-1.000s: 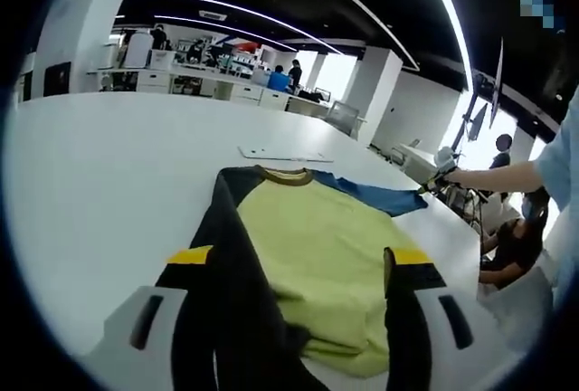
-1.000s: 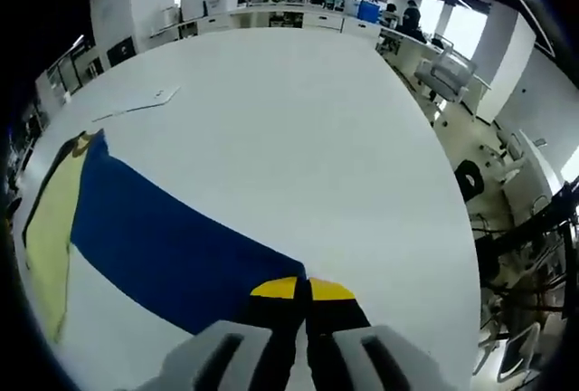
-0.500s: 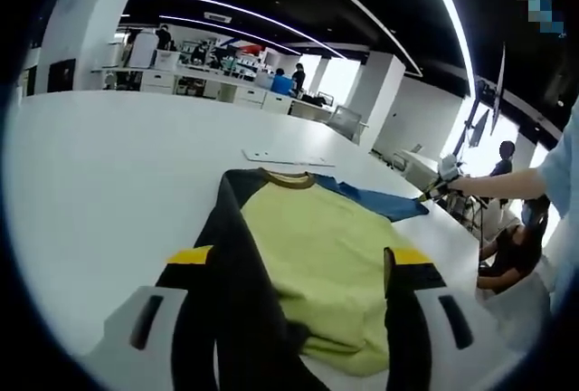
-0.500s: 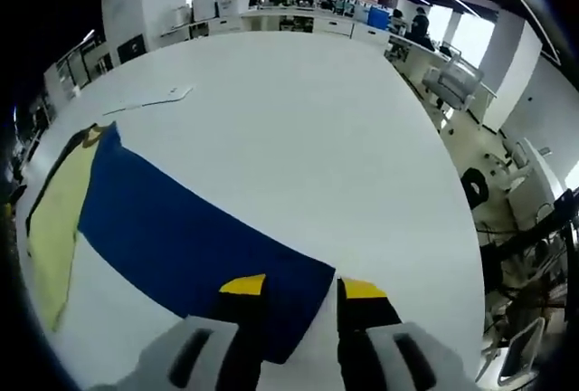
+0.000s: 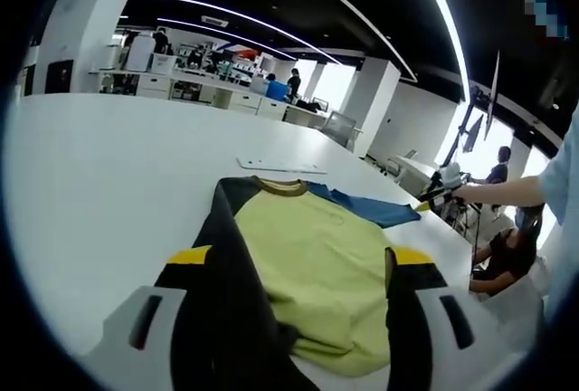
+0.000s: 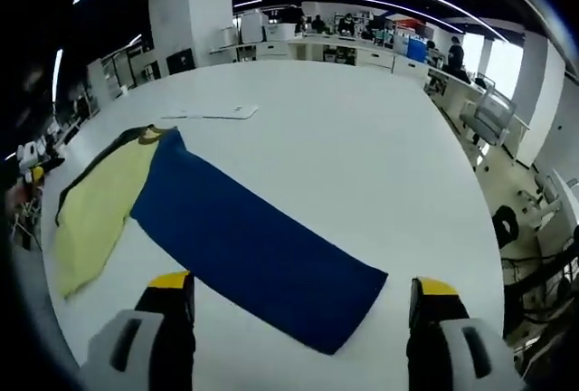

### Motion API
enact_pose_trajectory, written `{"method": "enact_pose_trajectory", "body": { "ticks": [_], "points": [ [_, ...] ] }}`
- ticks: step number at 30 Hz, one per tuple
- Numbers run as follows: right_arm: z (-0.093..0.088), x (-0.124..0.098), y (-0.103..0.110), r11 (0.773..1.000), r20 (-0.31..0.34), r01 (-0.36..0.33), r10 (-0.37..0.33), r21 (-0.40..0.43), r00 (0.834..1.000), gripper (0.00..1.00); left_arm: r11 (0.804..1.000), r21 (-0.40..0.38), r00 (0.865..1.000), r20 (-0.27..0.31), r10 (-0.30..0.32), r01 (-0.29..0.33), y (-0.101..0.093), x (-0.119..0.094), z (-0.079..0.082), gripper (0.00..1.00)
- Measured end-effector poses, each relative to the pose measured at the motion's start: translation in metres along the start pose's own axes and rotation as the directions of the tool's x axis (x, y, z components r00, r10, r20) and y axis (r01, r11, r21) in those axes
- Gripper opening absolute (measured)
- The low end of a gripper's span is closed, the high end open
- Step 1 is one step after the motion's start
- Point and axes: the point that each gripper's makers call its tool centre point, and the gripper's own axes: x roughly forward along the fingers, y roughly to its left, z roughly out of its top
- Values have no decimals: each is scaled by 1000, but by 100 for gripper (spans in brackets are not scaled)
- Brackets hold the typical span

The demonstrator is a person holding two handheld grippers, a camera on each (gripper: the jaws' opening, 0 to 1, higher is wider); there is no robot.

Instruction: Fold the garment on the visible template until the final outline fits inside the template.

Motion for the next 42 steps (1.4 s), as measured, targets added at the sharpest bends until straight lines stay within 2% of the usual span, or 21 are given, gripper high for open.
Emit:
{"method": "enact_pose_trajectory", "body": {
  "ticks": [6,11,14,15,16,18,20,22,24,26,31,33,35,42],
  "points": [
    [0,-12,6,1000,8,-10,10,-10,1000,100,1000,-1,1000,21,-15,15,-5,-5,7,73],
    [4,-19,9,1000,30,-18,18,-4,999,100,1000,9,1000,16,-23,23,-8,-9,8,73],
    [8,-24,21,999,59,-49,48,8,997,100,1000,12,1000,13,-23,23,-7,-12,8,73],
    [12,-26,27,997,77,-71,70,9,995,100,1000,12,1000,12,-20,19,-6,-13,7,73],
    [17,-28,42,992,107,-123,121,7,987,100,1000,16,1000,13,-14,14,-3,-15,7,73],
    [20,-31,56,988,111,-153,151,13,982,100,1000,15,1000,11,-10,10,-2,-19,6,72],
    [27,-33,75,984,142,-177,180,-34,973,100,1000,16,1000,11,-6,6,-1,-22,6,72],
    [28,-36,90,981,137,-189,192,-35,972,100,1000,18,1000,10,-3,3,-1,-25,5,72],
    [35,-40,115,974,181,-217,225,-63,957,100,1000,22,1000,9,2,-2,0,-30,3,71],
    [35,-41,136,966,180,-253,257,-48,949,100,1000,21,1000,11,12,-12,2,-34,1,70],
    [41,-49,187,942,198,-291,321,-167,926,99,999,4,999,11,41,-41,6,-49,-8,69],
    [41,-53,207,935,192,-307,339,-178,921,96,999,-5,999,11,49,-49,8,-54,-12,67],
    [43,-57,225,921,199,-332,371,-205,907,96,998,-13,998,9,60,-60,10,-58,-16,67],
    [49,-68,263,895,222,-382,431,-231,875,94,996,-24,996,3,84,-84,13,-71,-25,64]
  ]
}}
